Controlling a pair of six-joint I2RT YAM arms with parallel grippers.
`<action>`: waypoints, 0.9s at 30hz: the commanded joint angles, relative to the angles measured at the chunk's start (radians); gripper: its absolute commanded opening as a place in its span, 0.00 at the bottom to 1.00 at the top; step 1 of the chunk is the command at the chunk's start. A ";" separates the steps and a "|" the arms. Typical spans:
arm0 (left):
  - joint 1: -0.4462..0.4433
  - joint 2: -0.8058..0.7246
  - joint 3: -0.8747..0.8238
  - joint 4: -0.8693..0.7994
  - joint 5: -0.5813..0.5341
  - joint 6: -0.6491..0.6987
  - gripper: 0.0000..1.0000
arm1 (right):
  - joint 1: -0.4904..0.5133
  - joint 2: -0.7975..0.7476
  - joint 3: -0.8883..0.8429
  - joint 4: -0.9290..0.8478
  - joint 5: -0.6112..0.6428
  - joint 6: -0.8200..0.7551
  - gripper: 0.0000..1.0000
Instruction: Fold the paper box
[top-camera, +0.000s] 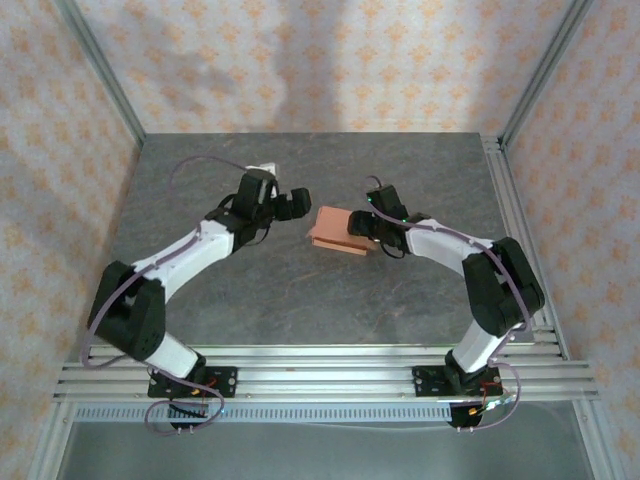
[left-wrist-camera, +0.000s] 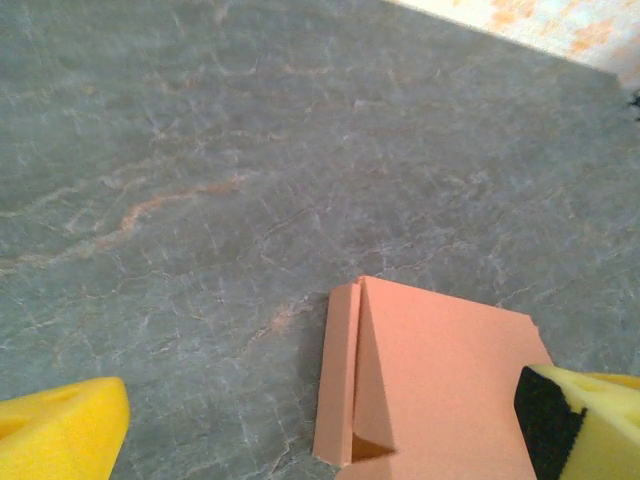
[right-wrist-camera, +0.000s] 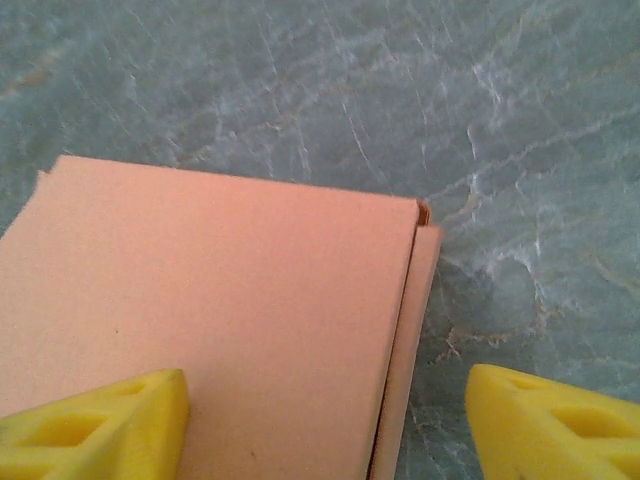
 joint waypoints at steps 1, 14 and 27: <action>0.003 0.089 0.066 -0.148 0.111 -0.029 0.99 | -0.006 0.003 0.031 -0.061 -0.011 -0.040 0.70; -0.010 0.401 0.291 -0.236 0.371 0.013 0.68 | -0.073 -0.065 -0.030 0.033 -0.169 0.101 0.78; -0.012 0.418 0.222 -0.234 0.343 0.026 0.40 | -0.092 0.029 -0.041 0.064 -0.235 0.132 0.52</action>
